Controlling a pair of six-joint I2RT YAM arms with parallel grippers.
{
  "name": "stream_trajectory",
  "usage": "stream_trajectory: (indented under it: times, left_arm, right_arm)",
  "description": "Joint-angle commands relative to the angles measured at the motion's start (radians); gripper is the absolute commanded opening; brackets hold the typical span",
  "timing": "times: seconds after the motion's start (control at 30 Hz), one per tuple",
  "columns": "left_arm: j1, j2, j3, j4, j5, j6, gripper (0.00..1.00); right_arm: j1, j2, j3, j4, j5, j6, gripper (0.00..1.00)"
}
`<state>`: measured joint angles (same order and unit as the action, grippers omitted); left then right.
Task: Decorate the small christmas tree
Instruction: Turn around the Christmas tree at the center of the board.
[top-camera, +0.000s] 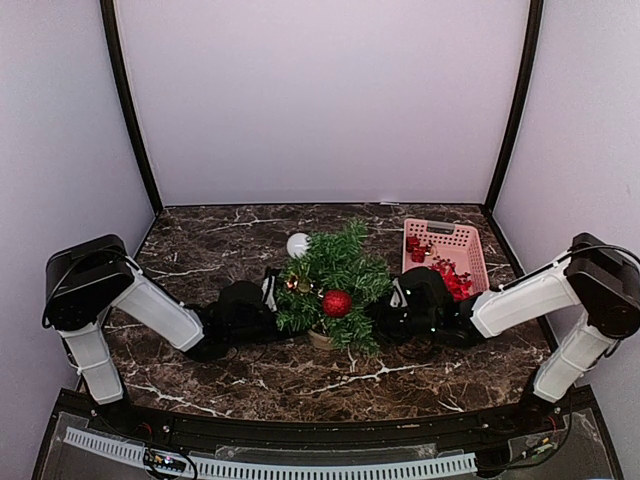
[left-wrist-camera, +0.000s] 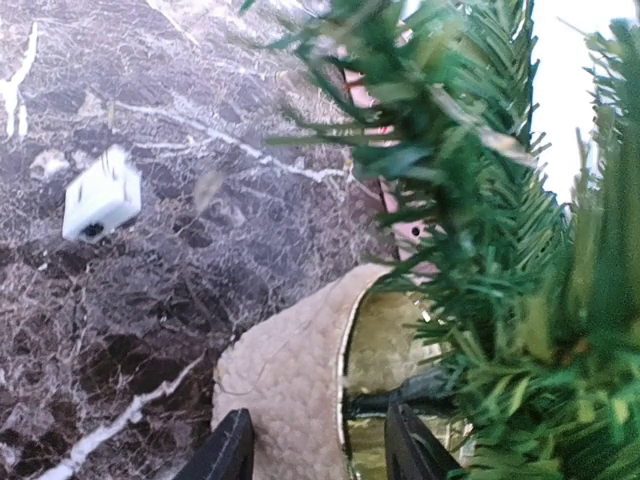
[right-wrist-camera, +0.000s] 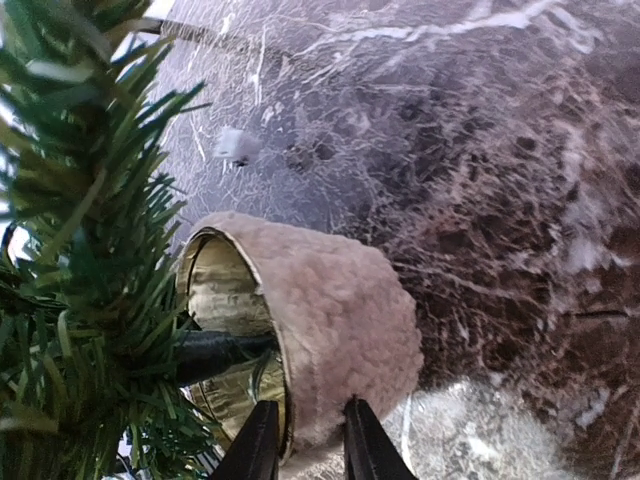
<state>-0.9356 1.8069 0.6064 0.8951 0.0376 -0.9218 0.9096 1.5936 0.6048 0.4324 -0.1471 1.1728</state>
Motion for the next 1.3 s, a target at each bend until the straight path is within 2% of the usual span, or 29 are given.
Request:
stream_trajectory:
  times: [0.0,0.23,0.4,0.6,0.8,1.1,1.27]
  left_arm:
    - [0.010,-0.056,-0.001,-0.075,-0.043,0.067,0.47]
    - [0.012,-0.129,-0.061,-0.131,-0.079,0.055,0.55]
    - [0.013,-0.181,-0.094,-0.154,-0.070,0.026,0.61]
    - [0.007,-0.209,-0.120,-0.142,-0.042,-0.033,0.61]
    - [-0.020,-0.204,-0.131,-0.100,-0.040,-0.092,0.57]
    - [-0.040,-0.131,-0.125,-0.015,0.004,-0.136,0.53]
    - [-0.040,-0.095,-0.106,-0.013,0.007,-0.130,0.52]
  right_arm:
    - [0.014,-0.066,-0.036,0.031,0.060,0.044,0.27]
    - [0.009,-0.161,-0.042,-0.089,0.141,0.014,0.36]
    - [-0.035,-0.194,-0.070,-0.092,0.143,-0.011,0.40]
    - [-0.092,-0.163,-0.055,-0.035,0.079,-0.086,0.37]
    - [-0.111,-0.093,-0.002,0.000,0.014,-0.146,0.32]
    - [-0.123,0.015,0.042,0.131,-0.105,-0.175,0.37]
    - [-0.117,0.060,0.051,0.165,-0.149,-0.173,0.30]
